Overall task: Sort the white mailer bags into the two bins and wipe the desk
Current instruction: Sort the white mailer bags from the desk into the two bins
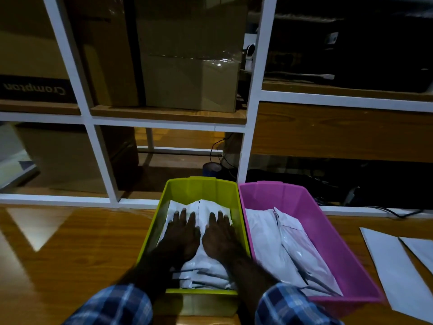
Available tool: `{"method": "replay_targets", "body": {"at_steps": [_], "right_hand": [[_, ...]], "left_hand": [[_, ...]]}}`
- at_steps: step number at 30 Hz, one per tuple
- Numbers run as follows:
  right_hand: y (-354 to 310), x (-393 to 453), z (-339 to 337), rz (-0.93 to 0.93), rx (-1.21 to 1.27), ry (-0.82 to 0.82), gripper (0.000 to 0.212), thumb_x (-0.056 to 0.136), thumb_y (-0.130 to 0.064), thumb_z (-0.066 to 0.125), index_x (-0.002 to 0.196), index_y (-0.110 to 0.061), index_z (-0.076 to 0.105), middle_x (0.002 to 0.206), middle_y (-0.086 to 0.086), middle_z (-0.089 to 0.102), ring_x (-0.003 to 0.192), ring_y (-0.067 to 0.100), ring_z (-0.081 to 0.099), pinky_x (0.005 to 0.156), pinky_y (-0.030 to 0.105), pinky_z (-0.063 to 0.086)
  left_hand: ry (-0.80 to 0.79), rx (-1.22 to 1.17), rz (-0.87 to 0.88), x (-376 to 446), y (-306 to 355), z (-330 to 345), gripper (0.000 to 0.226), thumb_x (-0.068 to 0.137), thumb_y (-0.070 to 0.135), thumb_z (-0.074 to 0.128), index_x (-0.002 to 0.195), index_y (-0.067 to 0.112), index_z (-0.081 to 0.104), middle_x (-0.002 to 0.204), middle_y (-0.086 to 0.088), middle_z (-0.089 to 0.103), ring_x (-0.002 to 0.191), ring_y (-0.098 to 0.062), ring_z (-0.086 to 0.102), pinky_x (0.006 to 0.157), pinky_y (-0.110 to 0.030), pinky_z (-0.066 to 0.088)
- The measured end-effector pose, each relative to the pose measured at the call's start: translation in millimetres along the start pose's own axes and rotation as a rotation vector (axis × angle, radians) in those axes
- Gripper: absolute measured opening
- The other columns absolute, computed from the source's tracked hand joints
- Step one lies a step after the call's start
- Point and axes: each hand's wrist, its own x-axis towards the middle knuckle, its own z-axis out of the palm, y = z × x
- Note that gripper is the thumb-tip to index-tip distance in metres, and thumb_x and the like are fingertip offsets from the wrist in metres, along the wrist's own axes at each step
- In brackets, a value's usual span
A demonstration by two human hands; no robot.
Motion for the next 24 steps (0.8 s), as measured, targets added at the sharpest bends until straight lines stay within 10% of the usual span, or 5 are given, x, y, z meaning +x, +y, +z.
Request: {"method": "replay_targets", "body": {"at_steps": [7, 11, 14, 21, 24], "right_hand": [[4.4, -3.9, 26.6, -0.079, -0.020, 0.276, 0.084, 0.077, -0.048, -0.001, 0.153, -0.017, 0.018, 0.160, 0.014, 0.005, 0.146, 0.039, 0.012, 0.113, 0.056, 0.016], [10.9, -2.6, 32.2, -0.068, -0.035, 0.191, 0.094, 0.074, -0.054, -0.026, 0.154, -0.017, 0.005, 0.161, 0.011, -0.006, 0.148, 0.034, -0.001, 0.117, 0.050, 0.003], [13.1, 4.9, 44.7, 0.020, -0.047, 0.236, 0.078, 0.095, -0.048, -0.012, 0.139, -0.016, 0.044, 0.144, 0.014, 0.047, 0.132, 0.037, 0.044, 0.107, 0.052, 0.034], [18.0, 11.1, 58.8, -0.031, -0.175, 0.293, 0.065, 0.098, -0.049, 0.003, 0.143, -0.016, 0.036, 0.161, 0.006, -0.001, 0.140, 0.034, 0.020, 0.112, 0.046, -0.005], [16.2, 16.9, 63.4, -0.014, -0.201, 0.258, 0.065, 0.097, -0.047, 0.014, 0.125, -0.016, 0.064, 0.140, 0.016, 0.051, 0.133, 0.039, 0.038, 0.110, 0.045, 0.002]], "left_hand": [[-0.011, 0.039, 0.013, -11.3, 6.6, 0.1, 0.092, 0.077, 0.052, -0.010, 0.149, 0.003, 0.019, 0.154, -0.024, 0.013, 0.140, -0.046, 0.021, 0.112, -0.053, 0.024], [0.047, -0.006, 0.028, -8.4, -1.9, 21.3, 0.063, 0.100, 0.043, 0.001, 0.129, 0.005, 0.043, 0.120, -0.027, 0.061, 0.103, -0.045, 0.063, 0.076, -0.056, 0.053], [0.015, -0.024, 0.033, -5.3, -4.4, 28.0, 0.059, 0.100, 0.044, 0.005, 0.128, 0.008, 0.043, 0.118, -0.027, 0.063, 0.100, -0.046, 0.064, 0.071, -0.059, 0.053], [0.057, 0.038, 0.027, 3.3, -8.6, 43.1, 0.074, 0.098, 0.046, 0.002, 0.113, 0.018, 0.069, 0.110, -0.016, 0.070, 0.094, -0.037, 0.069, 0.065, -0.055, 0.055], [0.042, -0.022, 0.032, 4.9, -8.2, 48.7, 0.060, 0.099, 0.047, 0.005, 0.121, 0.018, 0.052, 0.110, -0.020, 0.069, 0.093, -0.040, 0.068, 0.068, -0.057, 0.054]]}}
